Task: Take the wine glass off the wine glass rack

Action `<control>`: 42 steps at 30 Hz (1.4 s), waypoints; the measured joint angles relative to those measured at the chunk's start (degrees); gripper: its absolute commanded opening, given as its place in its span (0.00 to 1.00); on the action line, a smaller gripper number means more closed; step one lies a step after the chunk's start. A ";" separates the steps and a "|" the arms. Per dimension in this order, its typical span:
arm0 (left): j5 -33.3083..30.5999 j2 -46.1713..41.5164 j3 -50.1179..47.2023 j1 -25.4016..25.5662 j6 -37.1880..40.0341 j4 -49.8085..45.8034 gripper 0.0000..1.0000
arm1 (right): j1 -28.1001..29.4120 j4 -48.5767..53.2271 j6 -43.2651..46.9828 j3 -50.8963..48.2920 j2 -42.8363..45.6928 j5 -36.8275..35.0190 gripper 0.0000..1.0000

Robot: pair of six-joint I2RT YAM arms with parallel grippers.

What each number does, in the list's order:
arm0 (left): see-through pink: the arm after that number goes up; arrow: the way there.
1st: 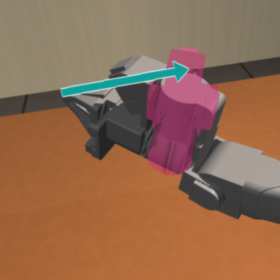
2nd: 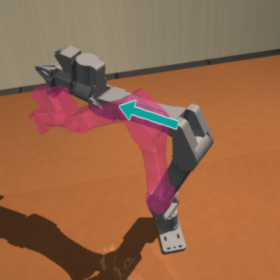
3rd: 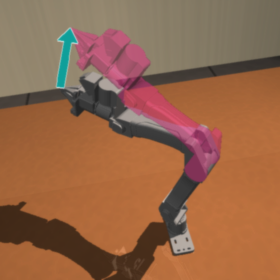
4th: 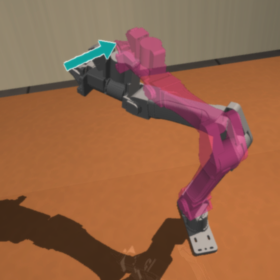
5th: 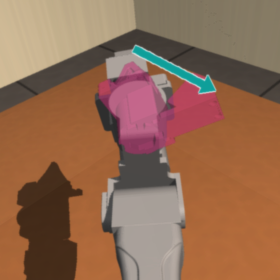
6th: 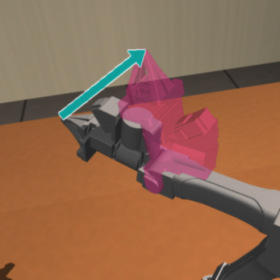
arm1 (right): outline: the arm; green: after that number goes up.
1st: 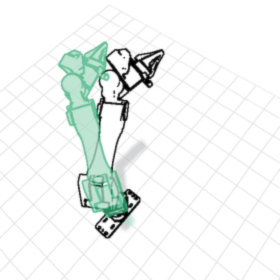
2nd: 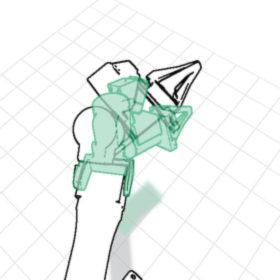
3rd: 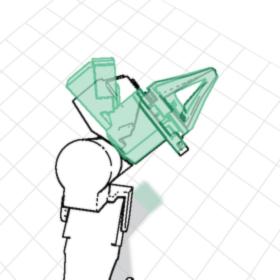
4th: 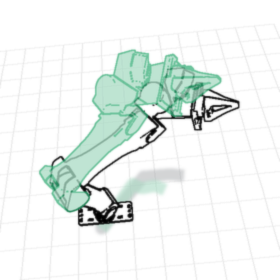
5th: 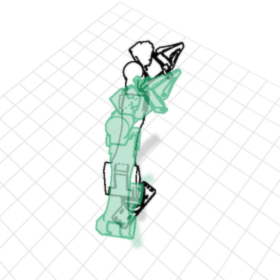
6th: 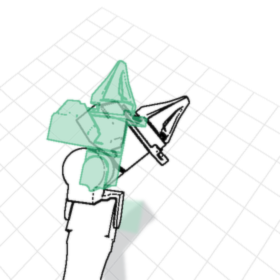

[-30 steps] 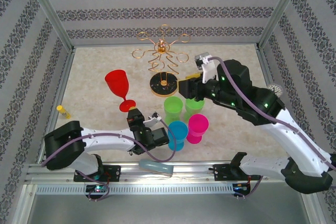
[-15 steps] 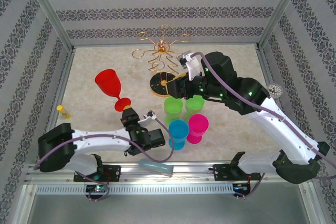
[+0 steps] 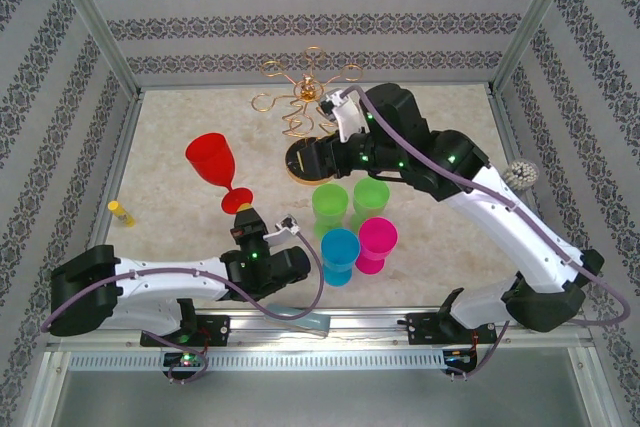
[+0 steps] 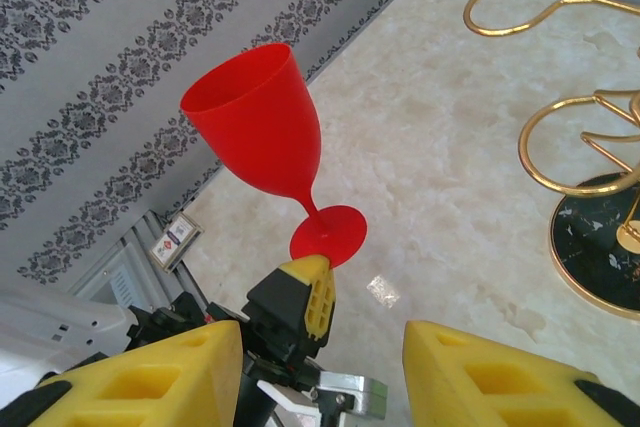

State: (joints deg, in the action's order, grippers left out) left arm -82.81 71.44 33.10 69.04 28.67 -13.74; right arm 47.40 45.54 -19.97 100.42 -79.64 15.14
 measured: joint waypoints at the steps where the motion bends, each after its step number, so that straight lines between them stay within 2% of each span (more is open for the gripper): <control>1: 0.20 -0.26 -0.37 0.02 0.57 0.55 0.00 | 0.00 0.00 0.09 0.52 -0.35 0.20 0.47; 8: 2.60 -1.25 -4.13 0.02 4.13 3.26 0.00 | 1.31 0.63 1.16 5.68 -3.96 0.92 0.47; 18: 6.88 -0.59 -4.50 0.02 4.35 3.28 0.00 | 3.54 2.58 3.41 12.61 -11.72 1.97 0.48; 24: 7.15 0.26 -5.53 0.02 5.46 3.80 0.00 | 6.60 8.22 7.85 23.87 -20.46 1.99 0.50; 32: 6.10 0.66 -6.93 0.02 9.42 7.69 0.00 | 10.54 19.67 15.47 46.86 -36.79 -1.29 0.54; 36: 5.44 0.94 -7.23 0.02 11.10 9.90 0.00 | 10.91 21.86 17.53 51.17 -41.16 -1.81 0.60; 42: 4.52 1.36 -7.39 0.02 12.79 11.58 0.00 | 10.88 23.15 19.56 52.59 -43.45 -1.79 0.63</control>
State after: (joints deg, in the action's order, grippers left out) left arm -78.28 72.79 25.71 69.06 41.45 -2.15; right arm 58.28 68.69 -0.40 153.01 -123.09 13.34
